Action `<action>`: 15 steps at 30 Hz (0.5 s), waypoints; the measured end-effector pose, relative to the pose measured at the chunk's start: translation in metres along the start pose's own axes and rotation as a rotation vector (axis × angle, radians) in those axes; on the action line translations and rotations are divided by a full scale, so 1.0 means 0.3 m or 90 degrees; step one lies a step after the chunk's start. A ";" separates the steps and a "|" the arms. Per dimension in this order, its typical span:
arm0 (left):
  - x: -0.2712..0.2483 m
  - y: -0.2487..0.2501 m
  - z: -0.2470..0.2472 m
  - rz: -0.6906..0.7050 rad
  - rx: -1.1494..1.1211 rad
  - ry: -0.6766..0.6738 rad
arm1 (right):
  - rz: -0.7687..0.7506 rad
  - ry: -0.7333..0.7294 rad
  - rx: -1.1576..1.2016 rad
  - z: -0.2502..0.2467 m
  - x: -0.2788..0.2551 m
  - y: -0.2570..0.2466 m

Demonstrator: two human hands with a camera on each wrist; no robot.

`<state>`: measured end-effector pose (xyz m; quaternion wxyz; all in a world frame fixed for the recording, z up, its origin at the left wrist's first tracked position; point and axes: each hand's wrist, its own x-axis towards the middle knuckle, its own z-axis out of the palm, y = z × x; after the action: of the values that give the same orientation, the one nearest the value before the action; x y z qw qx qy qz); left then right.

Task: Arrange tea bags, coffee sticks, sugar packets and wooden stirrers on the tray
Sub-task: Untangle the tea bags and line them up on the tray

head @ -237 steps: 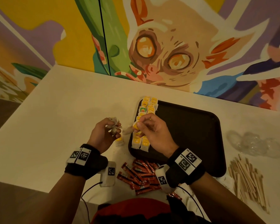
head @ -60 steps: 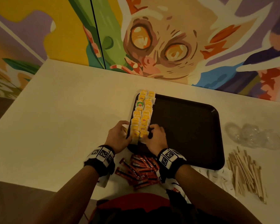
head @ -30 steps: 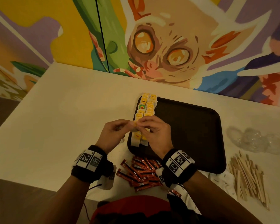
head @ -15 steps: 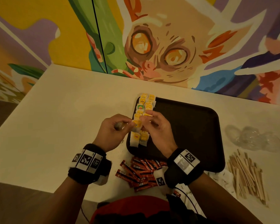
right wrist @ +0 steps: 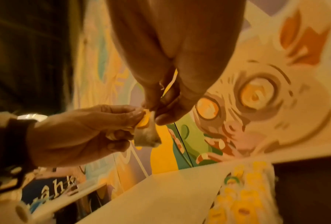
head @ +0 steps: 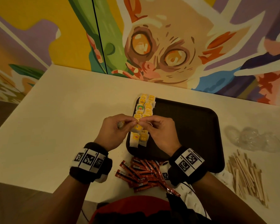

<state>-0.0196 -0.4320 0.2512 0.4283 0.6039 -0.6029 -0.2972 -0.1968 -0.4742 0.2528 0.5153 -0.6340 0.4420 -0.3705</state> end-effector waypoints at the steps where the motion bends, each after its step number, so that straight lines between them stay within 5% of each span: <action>1: 0.002 -0.002 -0.003 0.010 0.022 -0.005 | -0.009 -0.003 -0.021 -0.006 0.000 -0.003; 8: 0.006 -0.004 -0.015 0.086 0.103 -0.048 | -0.095 -0.036 -0.127 -0.061 0.024 -0.039; 15: 0.010 0.049 -0.025 0.102 -0.029 -0.092 | -0.025 -0.076 0.042 -0.056 0.038 -0.066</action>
<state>-0.0196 -0.4324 0.2679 0.4199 0.5210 -0.6715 -0.3184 -0.2050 -0.4889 0.2758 0.5542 -0.6460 0.3853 -0.3565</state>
